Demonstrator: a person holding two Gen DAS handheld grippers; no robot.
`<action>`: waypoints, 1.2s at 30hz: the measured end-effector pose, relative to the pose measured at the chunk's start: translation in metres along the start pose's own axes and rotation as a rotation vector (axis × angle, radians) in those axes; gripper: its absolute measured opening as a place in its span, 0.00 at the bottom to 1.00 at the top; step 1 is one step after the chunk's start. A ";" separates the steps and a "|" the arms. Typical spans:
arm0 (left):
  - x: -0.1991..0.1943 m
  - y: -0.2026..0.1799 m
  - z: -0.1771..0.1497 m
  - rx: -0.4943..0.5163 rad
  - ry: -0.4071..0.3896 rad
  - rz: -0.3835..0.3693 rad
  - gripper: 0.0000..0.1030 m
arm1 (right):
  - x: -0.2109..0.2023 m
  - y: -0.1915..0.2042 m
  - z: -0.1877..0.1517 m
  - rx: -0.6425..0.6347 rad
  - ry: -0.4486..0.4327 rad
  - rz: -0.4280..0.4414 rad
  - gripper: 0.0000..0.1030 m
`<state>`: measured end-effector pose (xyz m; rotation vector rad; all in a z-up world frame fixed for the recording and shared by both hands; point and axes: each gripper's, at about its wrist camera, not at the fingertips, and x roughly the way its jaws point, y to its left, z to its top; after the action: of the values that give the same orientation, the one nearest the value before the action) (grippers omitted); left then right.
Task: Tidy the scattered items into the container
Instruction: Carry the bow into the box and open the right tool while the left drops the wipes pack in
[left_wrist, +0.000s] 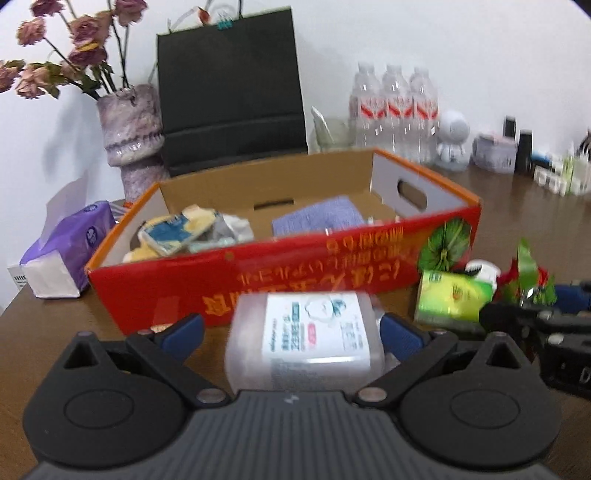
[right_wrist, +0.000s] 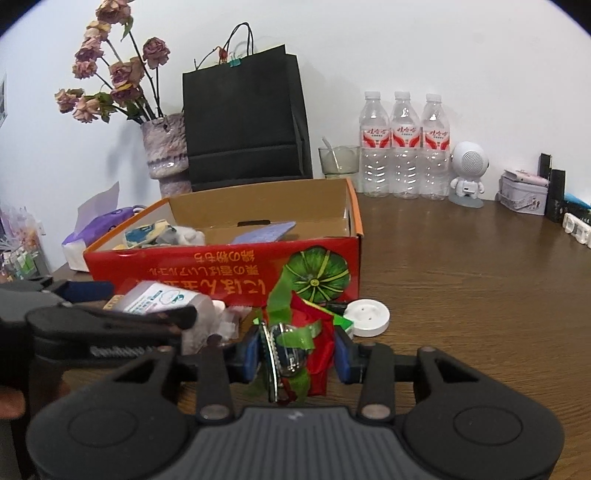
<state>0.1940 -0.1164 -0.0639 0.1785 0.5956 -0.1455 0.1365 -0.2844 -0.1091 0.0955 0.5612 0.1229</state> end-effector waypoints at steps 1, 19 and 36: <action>0.003 0.000 -0.003 0.004 0.010 0.003 1.00 | 0.001 0.000 0.000 0.001 0.002 0.002 0.38; -0.052 0.049 -0.012 -0.134 -0.138 -0.058 0.81 | -0.003 0.013 0.007 -0.019 -0.010 0.013 0.38; -0.043 0.085 0.081 -0.303 -0.337 -0.048 0.81 | 0.018 0.053 0.099 -0.041 -0.166 0.056 0.39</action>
<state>0.2185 -0.0471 0.0369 -0.1530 0.2801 -0.1263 0.2002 -0.2346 -0.0289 0.0803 0.3901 0.1789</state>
